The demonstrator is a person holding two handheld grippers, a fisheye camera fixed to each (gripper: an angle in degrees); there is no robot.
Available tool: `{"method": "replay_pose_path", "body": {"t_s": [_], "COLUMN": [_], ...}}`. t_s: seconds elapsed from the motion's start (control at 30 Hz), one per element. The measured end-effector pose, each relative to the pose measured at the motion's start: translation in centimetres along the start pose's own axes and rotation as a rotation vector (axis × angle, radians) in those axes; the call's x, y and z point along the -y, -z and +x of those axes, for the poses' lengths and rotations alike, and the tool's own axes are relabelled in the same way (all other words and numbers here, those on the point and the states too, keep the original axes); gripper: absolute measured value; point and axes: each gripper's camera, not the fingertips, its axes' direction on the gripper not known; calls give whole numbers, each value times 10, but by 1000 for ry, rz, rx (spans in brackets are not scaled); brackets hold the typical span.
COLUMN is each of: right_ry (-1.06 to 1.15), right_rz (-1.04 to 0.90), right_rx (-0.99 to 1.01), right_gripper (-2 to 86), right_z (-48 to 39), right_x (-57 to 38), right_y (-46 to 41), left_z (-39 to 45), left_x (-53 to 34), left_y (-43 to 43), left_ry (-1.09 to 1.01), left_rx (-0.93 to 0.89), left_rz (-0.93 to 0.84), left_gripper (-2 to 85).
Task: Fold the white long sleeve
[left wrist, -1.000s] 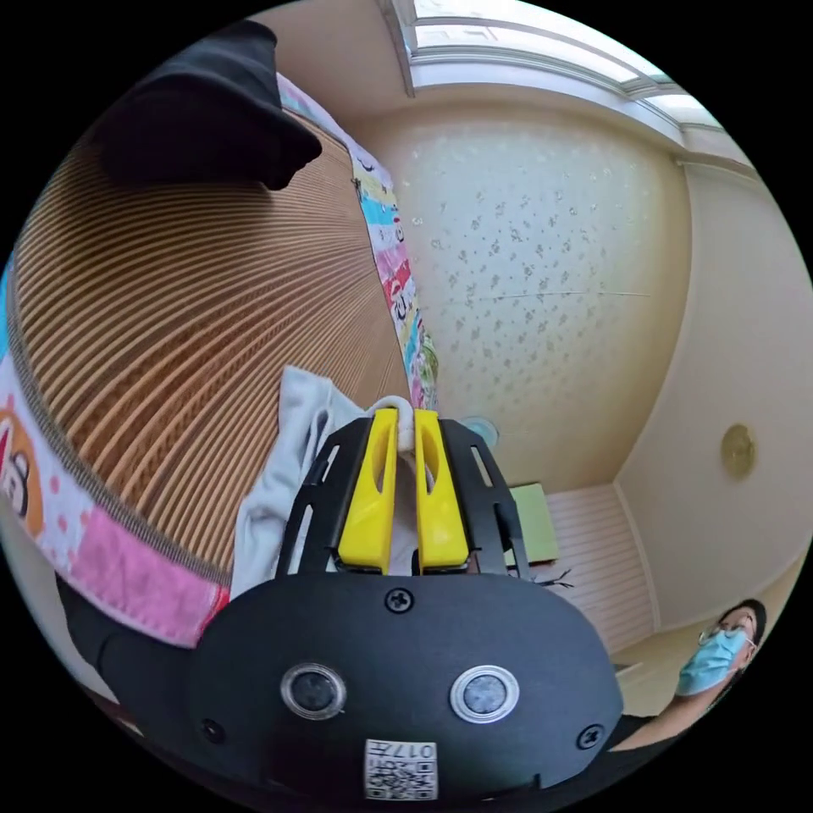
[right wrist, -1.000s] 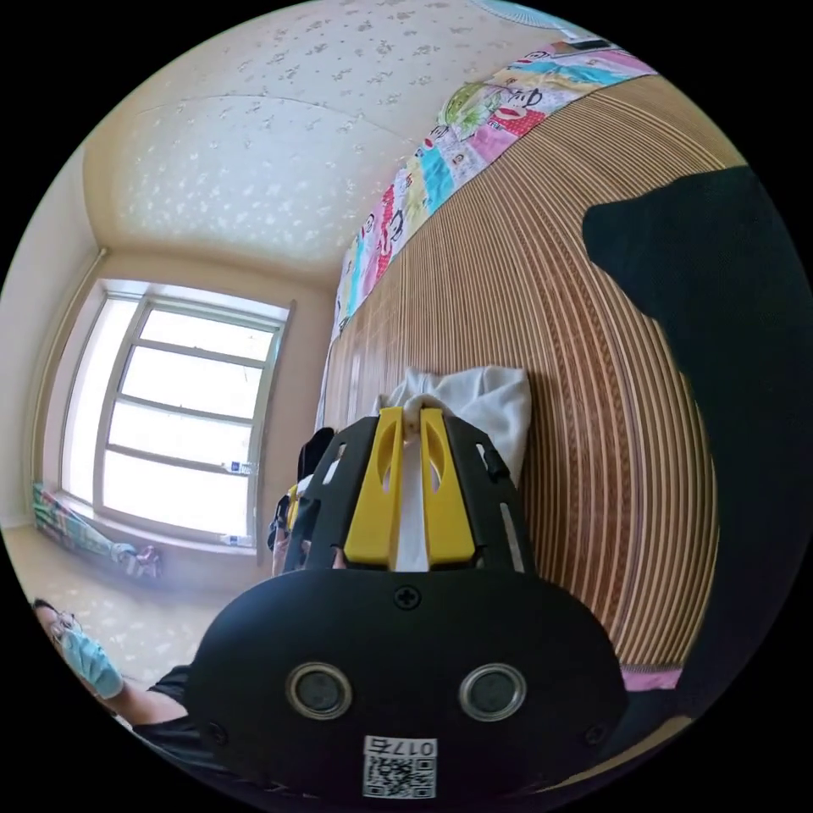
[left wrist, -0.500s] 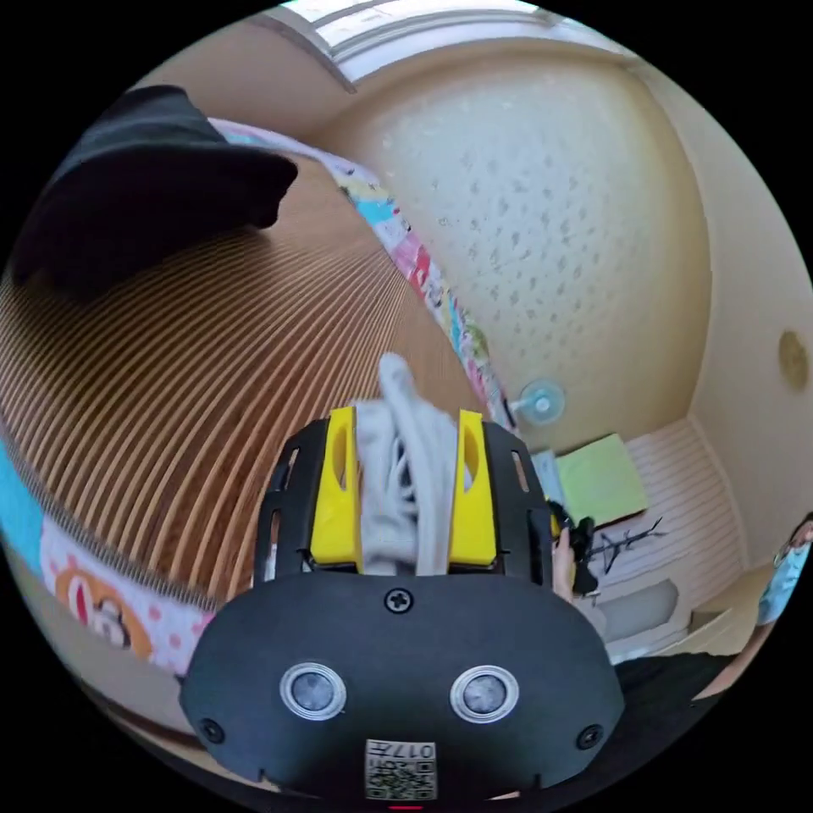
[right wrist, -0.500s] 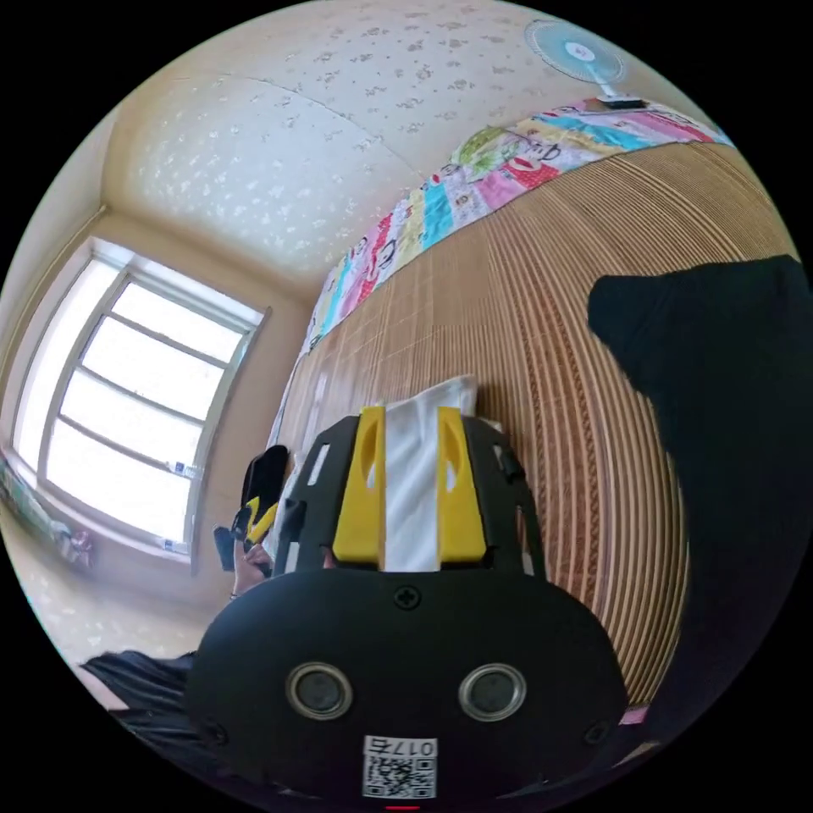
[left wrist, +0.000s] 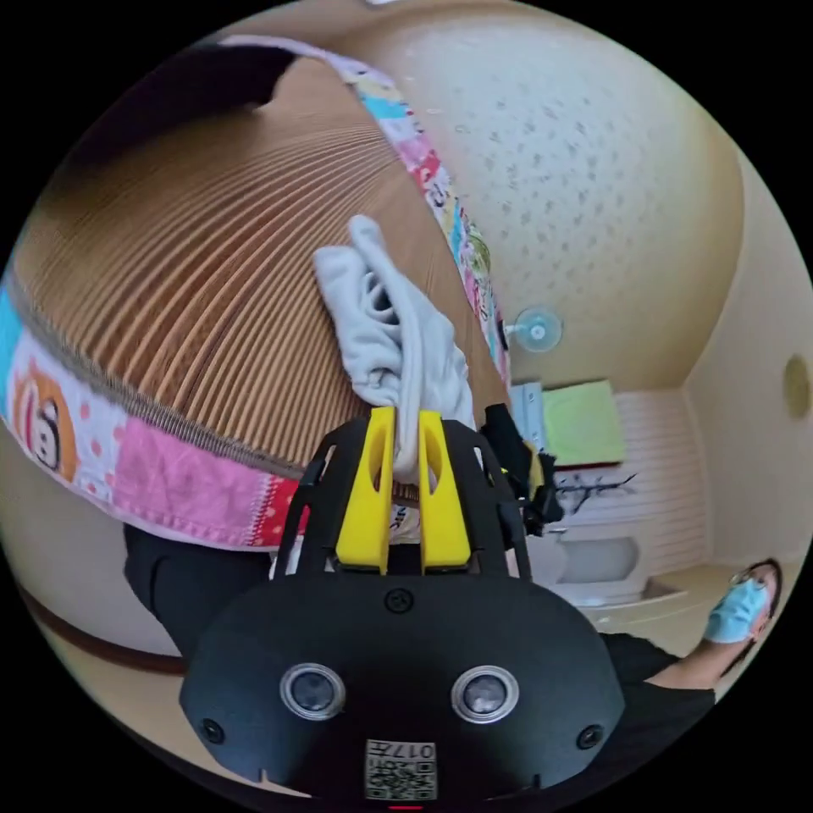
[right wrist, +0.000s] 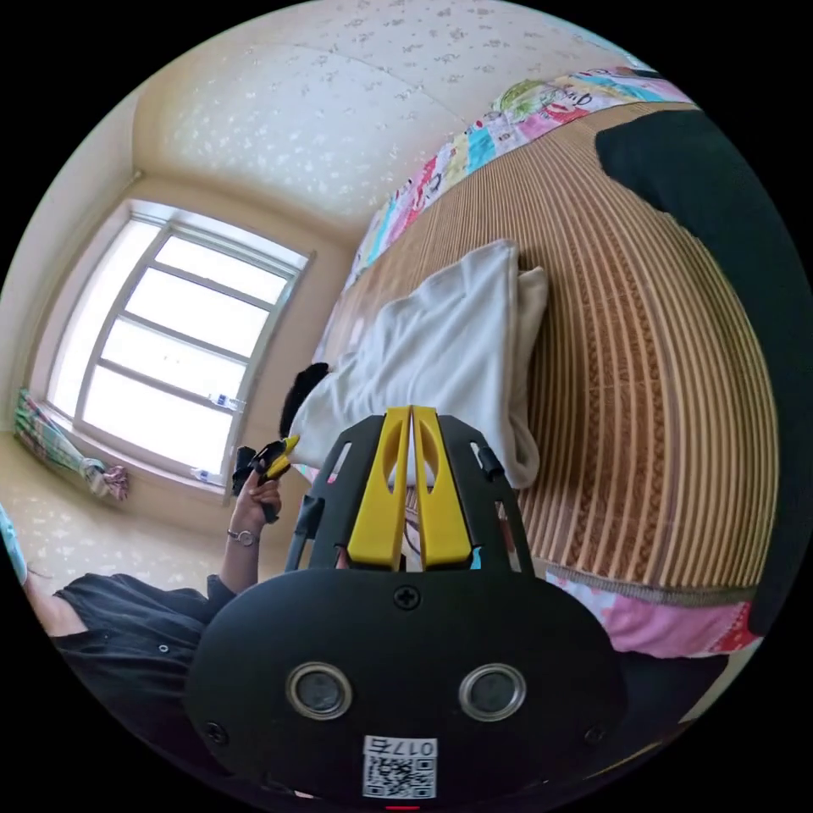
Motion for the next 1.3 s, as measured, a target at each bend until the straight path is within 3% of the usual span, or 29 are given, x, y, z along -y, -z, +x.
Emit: {"method": "replay_pose_path", "body": {"t_s": [0.1,0.27,0.43,0.53,0.67,0.83,0.93,1.0,1.1,1.17,1.3], "right_ry": [-35,-61,-109,-125,-146,-85,-47,-52,-75,-80,-151], "right_rz": [53,83,125,138,119,70,-54,-150,-238,-273,-322], "right_rx": [-8,15,-9,5,14,105,122,77,70,128,138], "right_gripper": [4,5,6,12,50,188,260,289,270,243,173], "right_z": [15,42,71,91,113,114,110,115,132,141,151], "right_x": [-16,-34,-52,-56,-52,-15,31,67,93,96,76], "right_y": [36,65,86,93,90,71,38,7,-25,-39,-62], "left_z": [112,282,323,313,287,230,183,157,118,93,83], "left_x": [2,-45,-102,-136,-192,-158,-114,-86,-44,-26,-27], "left_y": [-18,-145,-276,-335,-344,-259,-208,-204,-237,-272,-288], "left_ry": [-233,-597,-720,-720,-824,-611,-409,-316,-209,-136,-95], "left_rx": [182,389,400,364,154,152,152,196,152,21,-48], "left_rz": [-10,-74,-113,-246,-415,-192,-13,10,-105,-210,-217], "left_gripper": [51,51,57,76,80,131,165,198,210,190,175]}}
